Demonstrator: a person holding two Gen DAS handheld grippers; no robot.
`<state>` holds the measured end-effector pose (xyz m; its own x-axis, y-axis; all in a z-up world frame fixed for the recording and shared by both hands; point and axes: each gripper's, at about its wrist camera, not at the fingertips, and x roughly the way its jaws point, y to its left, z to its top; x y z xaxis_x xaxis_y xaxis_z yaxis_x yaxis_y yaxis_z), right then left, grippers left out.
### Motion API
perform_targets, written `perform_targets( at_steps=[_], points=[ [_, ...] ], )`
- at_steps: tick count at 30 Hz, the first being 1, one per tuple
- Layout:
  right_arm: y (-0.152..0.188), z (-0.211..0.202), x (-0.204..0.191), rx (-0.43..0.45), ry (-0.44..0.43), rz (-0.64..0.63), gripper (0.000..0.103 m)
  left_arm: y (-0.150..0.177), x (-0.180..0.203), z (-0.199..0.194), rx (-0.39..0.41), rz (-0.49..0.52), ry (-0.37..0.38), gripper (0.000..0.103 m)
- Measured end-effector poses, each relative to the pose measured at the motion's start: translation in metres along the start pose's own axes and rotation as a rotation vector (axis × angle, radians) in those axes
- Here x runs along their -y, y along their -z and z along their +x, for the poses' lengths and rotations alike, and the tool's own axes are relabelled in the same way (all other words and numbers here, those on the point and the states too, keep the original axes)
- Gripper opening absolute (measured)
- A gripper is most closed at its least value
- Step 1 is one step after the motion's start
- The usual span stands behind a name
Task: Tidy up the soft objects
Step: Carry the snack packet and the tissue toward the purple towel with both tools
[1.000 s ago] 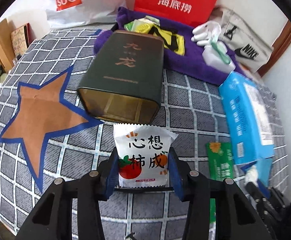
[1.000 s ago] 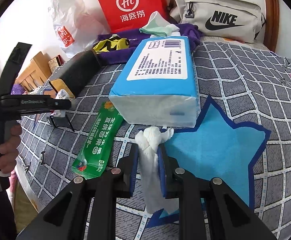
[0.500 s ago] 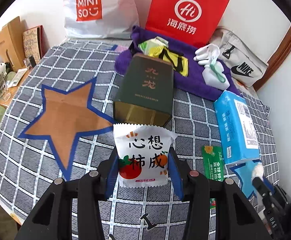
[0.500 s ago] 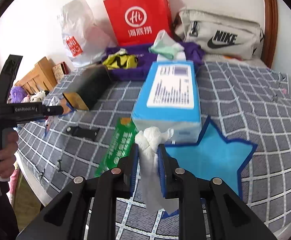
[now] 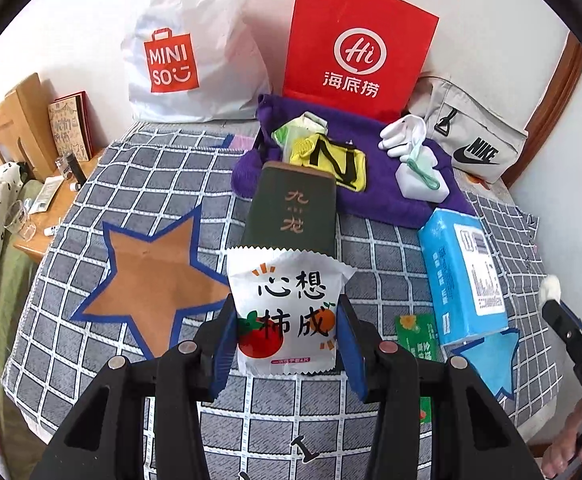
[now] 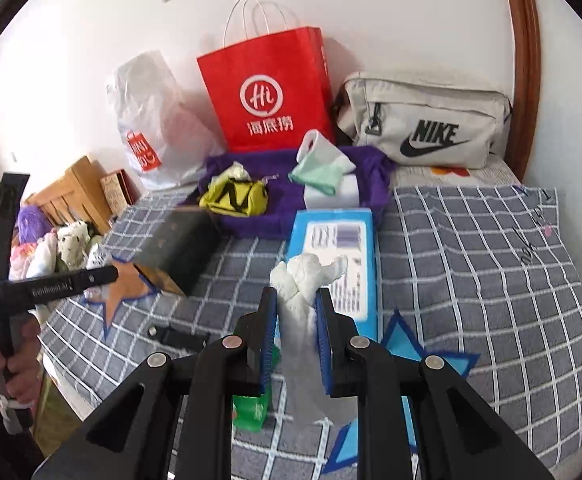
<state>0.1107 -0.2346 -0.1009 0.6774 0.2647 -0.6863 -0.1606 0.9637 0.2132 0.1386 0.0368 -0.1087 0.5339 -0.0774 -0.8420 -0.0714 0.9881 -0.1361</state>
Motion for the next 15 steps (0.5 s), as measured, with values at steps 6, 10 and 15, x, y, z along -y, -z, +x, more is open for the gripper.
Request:
perform_targets(
  at_steps=[6, 10, 15],
  points=[
    [-0.03, 0.003, -0.004, 0.026, -0.017, -0.015, 0.019, -0.017, 0.003, 0.001, 0.005, 0.008, 0.002, 0.044],
    [-0.047, 0.007, -0.008, 0.038, -0.031, -0.03, 0.019, -0.03, 0.008, 0.0, 0.015, 0.021, 0.005, 0.044],
    [-0.063, 0.015, -0.009, 0.044, -0.042, -0.029, 0.019, -0.044, 0.01, 0.001, 0.022, 0.022, 0.016, 0.045]
  ],
)
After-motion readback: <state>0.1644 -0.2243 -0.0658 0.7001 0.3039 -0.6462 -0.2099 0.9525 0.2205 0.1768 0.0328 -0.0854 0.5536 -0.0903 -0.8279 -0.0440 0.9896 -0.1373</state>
